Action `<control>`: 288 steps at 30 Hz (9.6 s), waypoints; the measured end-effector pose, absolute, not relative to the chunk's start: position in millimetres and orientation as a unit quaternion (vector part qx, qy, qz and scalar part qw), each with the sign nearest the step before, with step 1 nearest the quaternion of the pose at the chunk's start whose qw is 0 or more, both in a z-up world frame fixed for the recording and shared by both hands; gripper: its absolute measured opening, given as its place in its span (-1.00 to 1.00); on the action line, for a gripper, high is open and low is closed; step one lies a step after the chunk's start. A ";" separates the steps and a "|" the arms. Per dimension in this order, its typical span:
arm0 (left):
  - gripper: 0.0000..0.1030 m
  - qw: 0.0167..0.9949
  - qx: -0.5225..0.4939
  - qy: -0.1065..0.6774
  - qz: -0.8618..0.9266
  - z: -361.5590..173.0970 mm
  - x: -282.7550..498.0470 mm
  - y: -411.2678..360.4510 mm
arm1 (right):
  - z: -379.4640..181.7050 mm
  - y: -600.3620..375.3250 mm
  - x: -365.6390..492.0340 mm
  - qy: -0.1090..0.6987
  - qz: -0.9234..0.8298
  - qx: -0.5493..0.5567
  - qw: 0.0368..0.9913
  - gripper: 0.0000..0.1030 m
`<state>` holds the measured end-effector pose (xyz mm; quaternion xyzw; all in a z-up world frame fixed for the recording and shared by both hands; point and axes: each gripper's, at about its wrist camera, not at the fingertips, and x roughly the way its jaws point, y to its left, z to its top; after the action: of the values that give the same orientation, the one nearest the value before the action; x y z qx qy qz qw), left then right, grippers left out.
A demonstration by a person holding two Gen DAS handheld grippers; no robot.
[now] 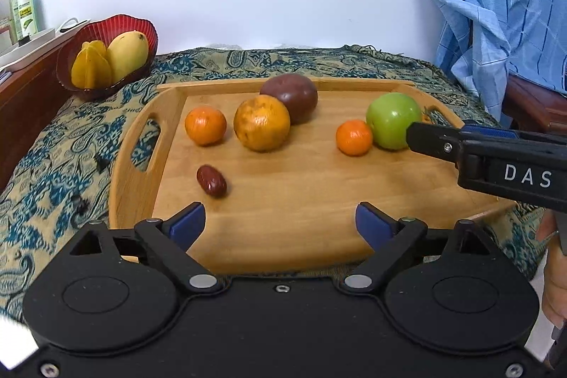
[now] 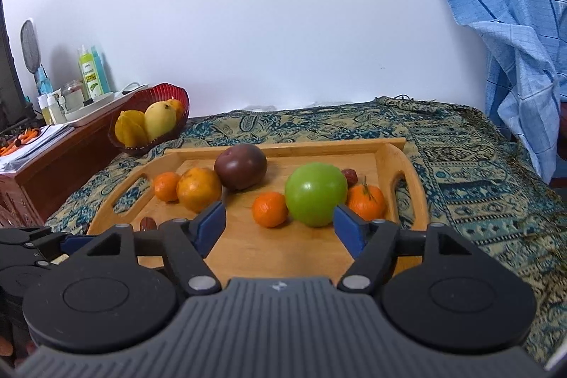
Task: Organize fruits
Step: 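Withdraw both open grippers from the tray toward the towel, then grasp a red date with the left gripper while the right gripper grasps another red date, then carry the date with the left gripper while the right gripper carries its date over the tray, then lower and open both grippers to release the two dates on the tray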
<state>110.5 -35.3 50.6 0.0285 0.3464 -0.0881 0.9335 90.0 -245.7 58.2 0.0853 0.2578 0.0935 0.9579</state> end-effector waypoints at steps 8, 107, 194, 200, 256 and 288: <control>0.85 0.935 0.027 0.341 -0.088 46.9 73.1 -24.4 | 46.1 -245.4 55.5 0.258 0.086 0.079 0.959 0.55; -0.68 0.943 0.016 0.327 -0.054 26.7 14.4 25.4 | 2.3 -180.0 -44.6 0.218 0.016 0.017 0.976 -0.44; -0.68 0.939 0.010 0.329 -0.100 38.5 174.8 -16.9 | 26.5 -238.2 140.9 0.313 0.033 0.044 0.948 -0.43; -0.68 0.936 0.010 0.338 -0.099 34.1 180.5 -21.6 | 22.1 -234.4 147.4 0.321 0.037 0.045 0.945 -0.43; 0.14 0.929 0.031 0.360 -0.078 32.7 183.6 -34.2 | 25.7 -239.8 143.9 0.317 0.039 0.068 0.945 0.39; 0.86 0.934 0.024 0.349 -0.068 58.6 134.9 -20.1 | 39.9 -241.1 102.0 0.284 0.048 0.074 0.955 0.70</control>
<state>134.9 -20.1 58.6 0.0241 0.3490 -0.0681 0.9343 102.0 -241.1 39.9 0.0737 0.2838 0.0482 0.9548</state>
